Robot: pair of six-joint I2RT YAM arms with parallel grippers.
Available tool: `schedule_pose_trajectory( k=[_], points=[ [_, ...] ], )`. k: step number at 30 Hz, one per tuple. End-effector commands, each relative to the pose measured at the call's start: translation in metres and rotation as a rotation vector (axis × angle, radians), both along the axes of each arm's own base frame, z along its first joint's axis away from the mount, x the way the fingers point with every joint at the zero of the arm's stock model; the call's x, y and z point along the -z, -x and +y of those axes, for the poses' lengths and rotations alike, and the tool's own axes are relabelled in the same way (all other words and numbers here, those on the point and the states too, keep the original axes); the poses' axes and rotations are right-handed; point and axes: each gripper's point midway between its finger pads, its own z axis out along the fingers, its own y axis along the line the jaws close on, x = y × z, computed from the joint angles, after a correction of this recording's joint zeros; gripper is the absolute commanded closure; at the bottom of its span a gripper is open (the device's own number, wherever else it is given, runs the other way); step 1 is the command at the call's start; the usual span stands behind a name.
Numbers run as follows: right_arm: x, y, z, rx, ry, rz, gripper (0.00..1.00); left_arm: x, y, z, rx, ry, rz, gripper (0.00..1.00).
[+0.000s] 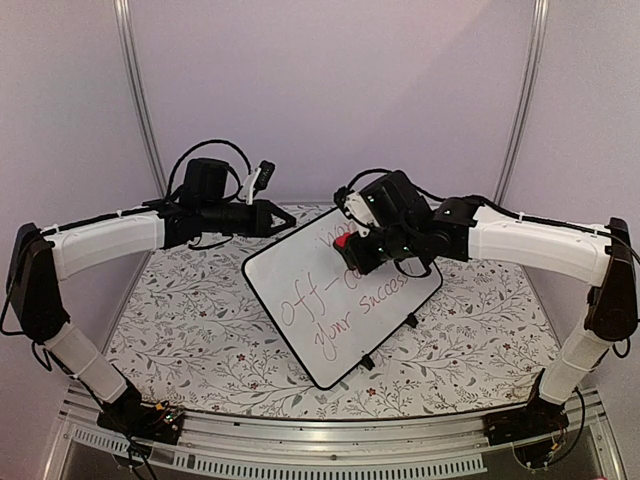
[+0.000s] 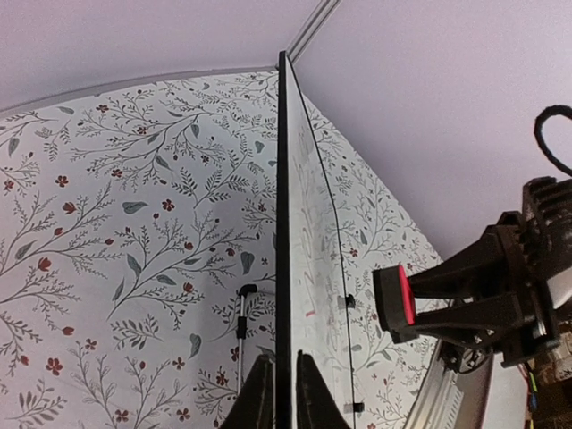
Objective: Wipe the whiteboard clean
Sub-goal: Erase the whiteboard on the whiteboard stand.
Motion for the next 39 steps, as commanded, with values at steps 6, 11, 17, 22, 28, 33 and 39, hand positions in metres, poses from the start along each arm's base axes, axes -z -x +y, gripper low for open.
schedule_pose_trajectory(
  k=[6,11,17,22,28,33,39],
  points=[
    [-0.018,-0.007,0.016,-0.007,-0.104,0.018,0.9,0.001,0.003,-0.001,0.011,0.006,-0.012,0.93],
    [-0.025,-0.011,0.019,-0.022,-0.099,0.02,0.9,0.001,0.005,-0.002,0.02,0.006,-0.016,0.96],
    [-0.03,-0.017,0.017,-0.019,-0.09,0.007,0.9,0.004,0.007,-0.005,0.027,-0.002,-0.028,1.0],
    [-0.026,-0.024,0.017,0.002,-0.086,0.008,0.9,0.005,0.009,-0.009,0.051,0.012,-0.005,0.85],
    [-0.019,-0.022,0.016,-0.003,-0.062,0.025,0.9,0.002,0.009,-0.008,0.047,0.014,-0.014,0.69],
    [-0.019,-0.022,0.016,-0.001,-0.066,0.028,0.9,0.011,0.008,-0.011,0.048,-0.002,0.009,0.65],
    [-0.021,-0.023,0.016,0.004,-0.068,0.019,0.89,0.02,0.008,-0.014,0.063,-0.012,0.042,0.67]
  ],
)
